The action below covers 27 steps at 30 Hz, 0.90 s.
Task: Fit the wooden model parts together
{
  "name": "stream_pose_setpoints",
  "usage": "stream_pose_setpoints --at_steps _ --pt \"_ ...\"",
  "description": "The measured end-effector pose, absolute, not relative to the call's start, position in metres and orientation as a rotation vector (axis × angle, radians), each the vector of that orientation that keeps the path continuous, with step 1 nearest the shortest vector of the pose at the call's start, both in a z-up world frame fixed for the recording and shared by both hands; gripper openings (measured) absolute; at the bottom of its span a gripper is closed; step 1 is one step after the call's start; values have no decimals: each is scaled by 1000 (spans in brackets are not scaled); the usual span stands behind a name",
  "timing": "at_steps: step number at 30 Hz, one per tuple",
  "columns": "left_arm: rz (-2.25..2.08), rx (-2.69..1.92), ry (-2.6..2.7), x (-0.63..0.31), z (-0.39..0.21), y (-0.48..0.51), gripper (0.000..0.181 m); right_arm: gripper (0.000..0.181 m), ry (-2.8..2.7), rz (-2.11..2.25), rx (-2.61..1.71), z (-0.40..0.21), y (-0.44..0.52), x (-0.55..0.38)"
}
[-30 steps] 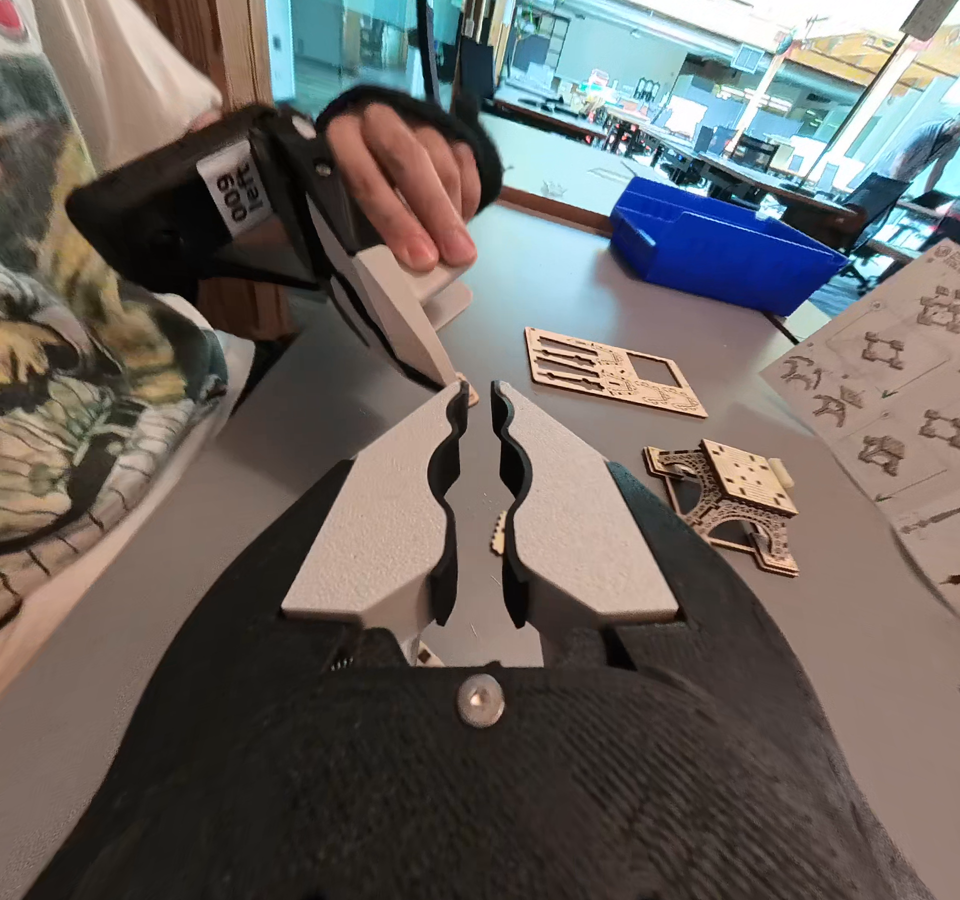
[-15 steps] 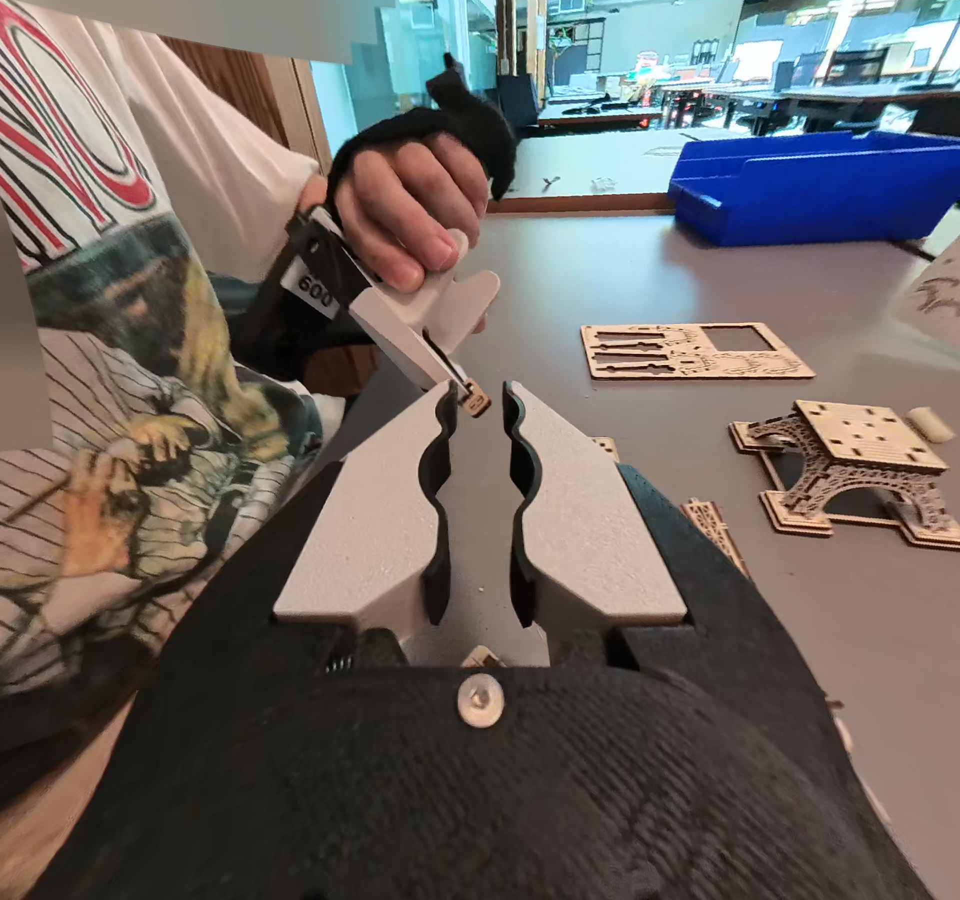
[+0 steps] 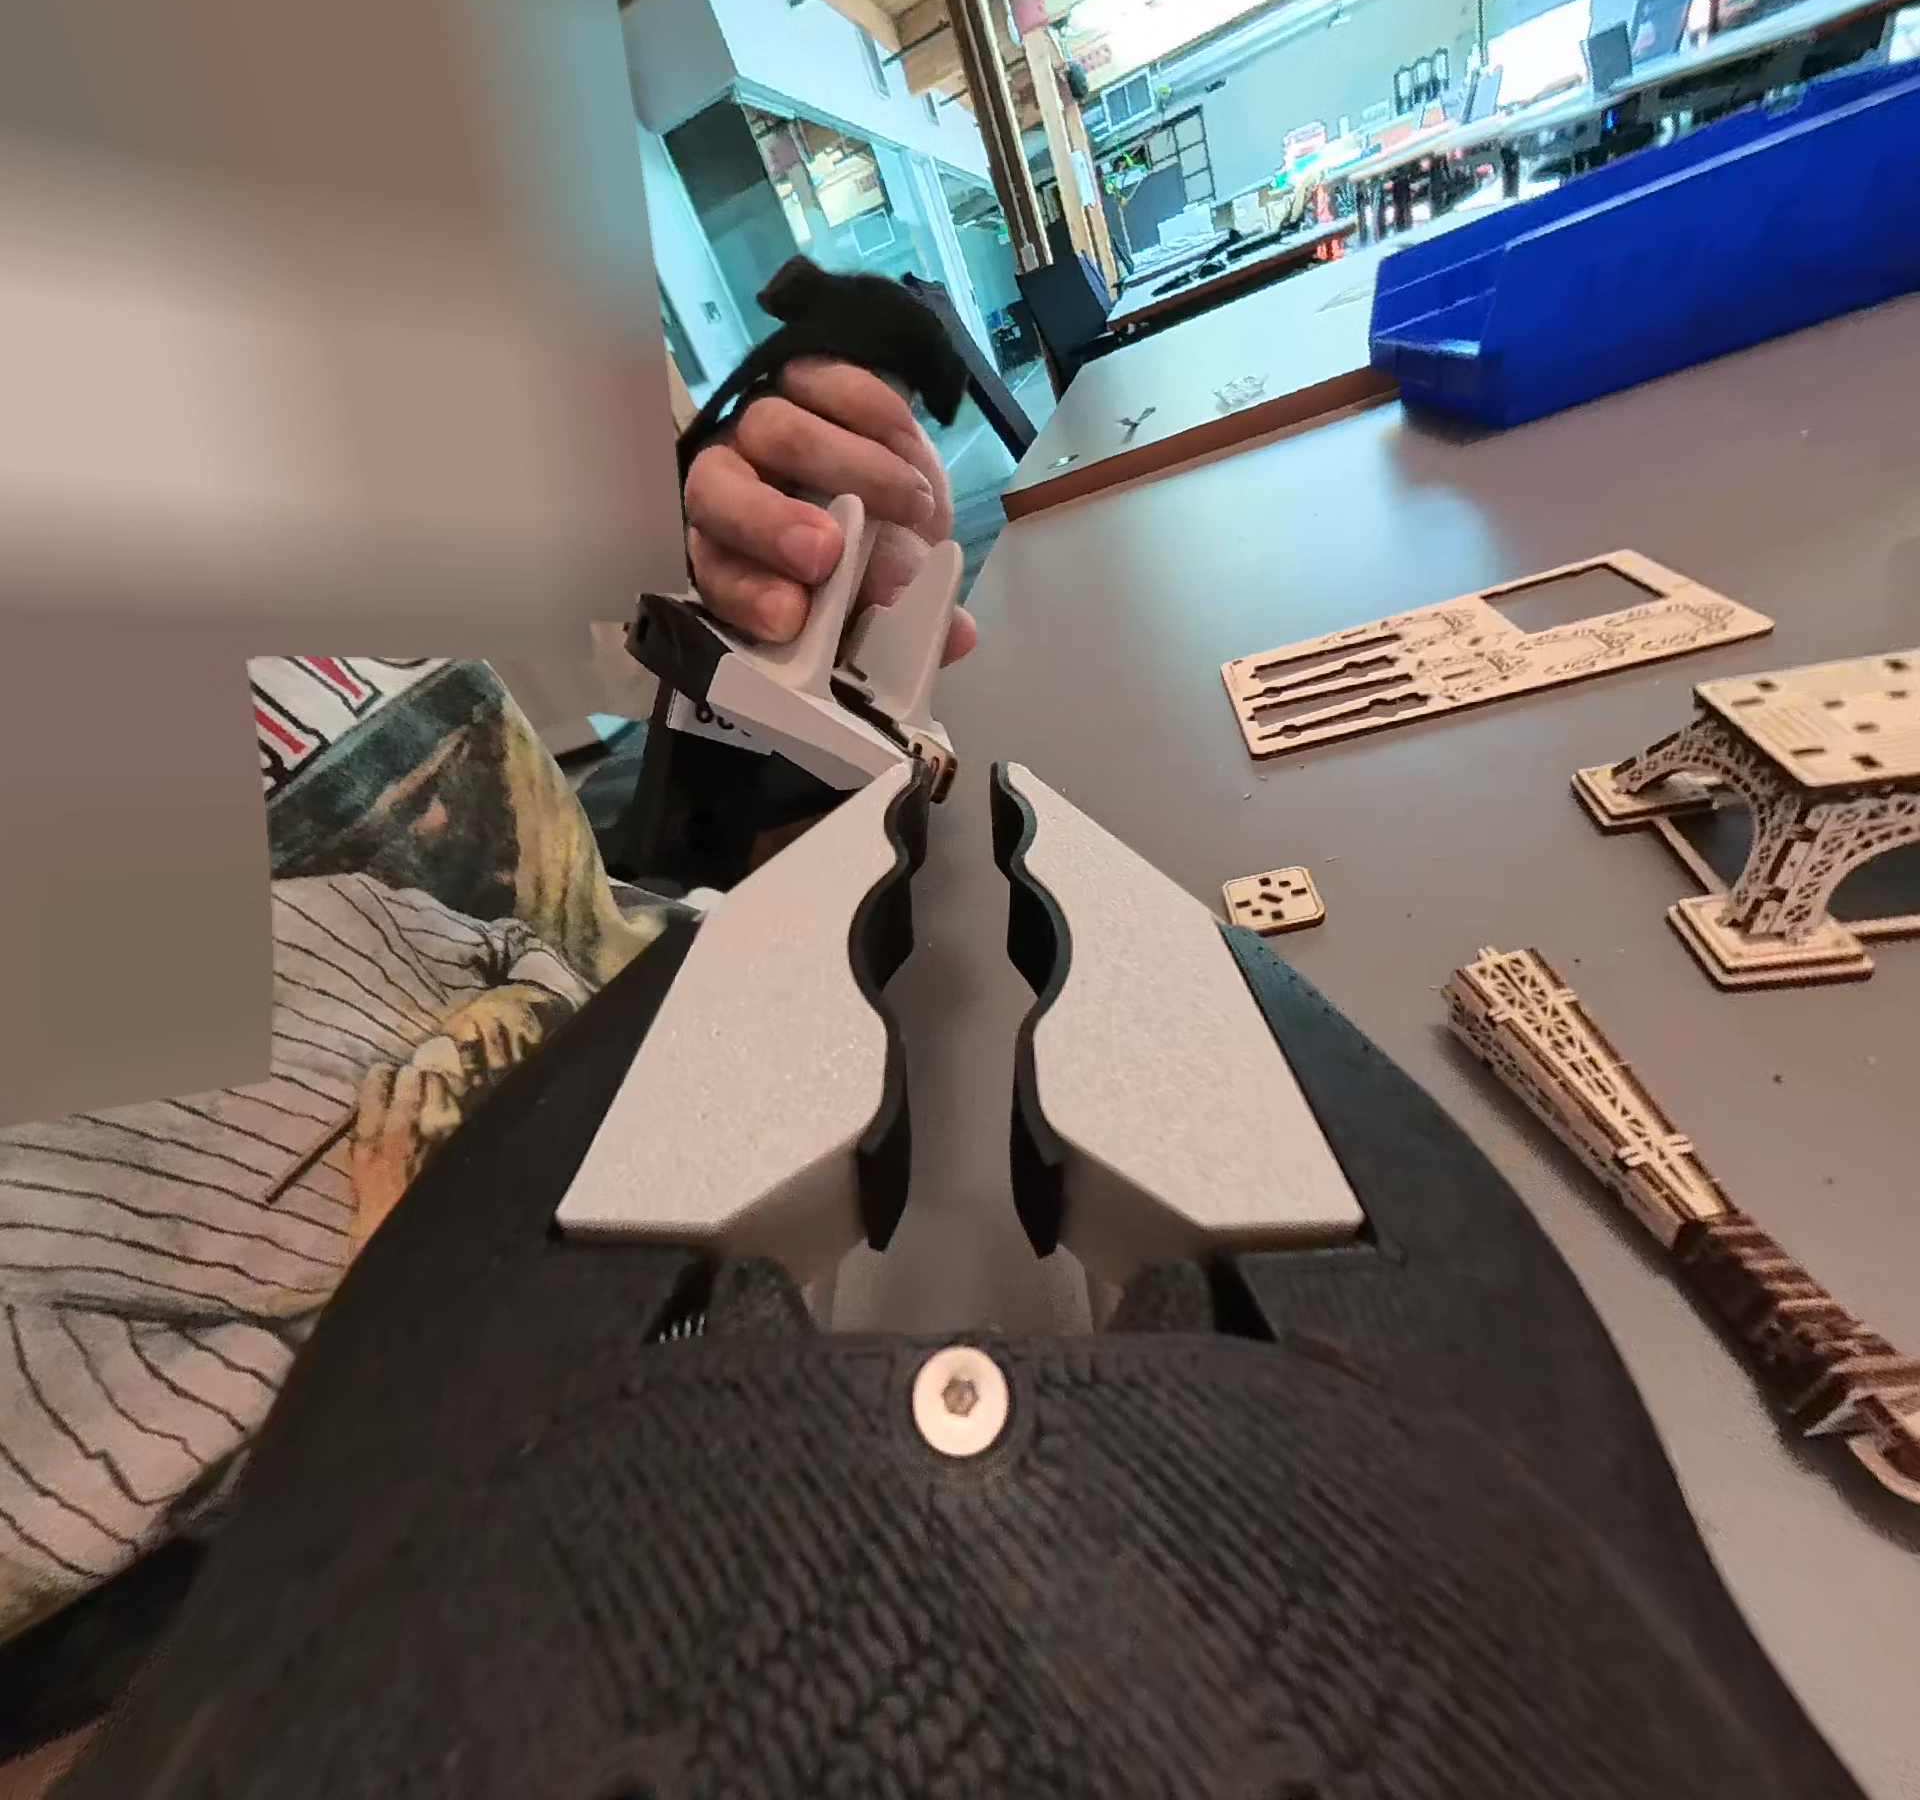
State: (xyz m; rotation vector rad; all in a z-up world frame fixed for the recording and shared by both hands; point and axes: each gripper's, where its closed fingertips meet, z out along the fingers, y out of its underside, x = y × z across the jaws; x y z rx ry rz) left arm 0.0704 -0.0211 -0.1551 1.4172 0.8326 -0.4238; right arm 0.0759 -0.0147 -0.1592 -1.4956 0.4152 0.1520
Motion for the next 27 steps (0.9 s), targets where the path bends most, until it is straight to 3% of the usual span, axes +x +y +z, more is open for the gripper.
stream_pose_setpoints --at_steps 21,27 --pt "-313 1520 930 81 -169 -23 0 2 612 244 -1491 -171 -16 87" --pt "-326 1509 929 79 -167 -21 1 19 644 217 -1488 -174 -18 92"
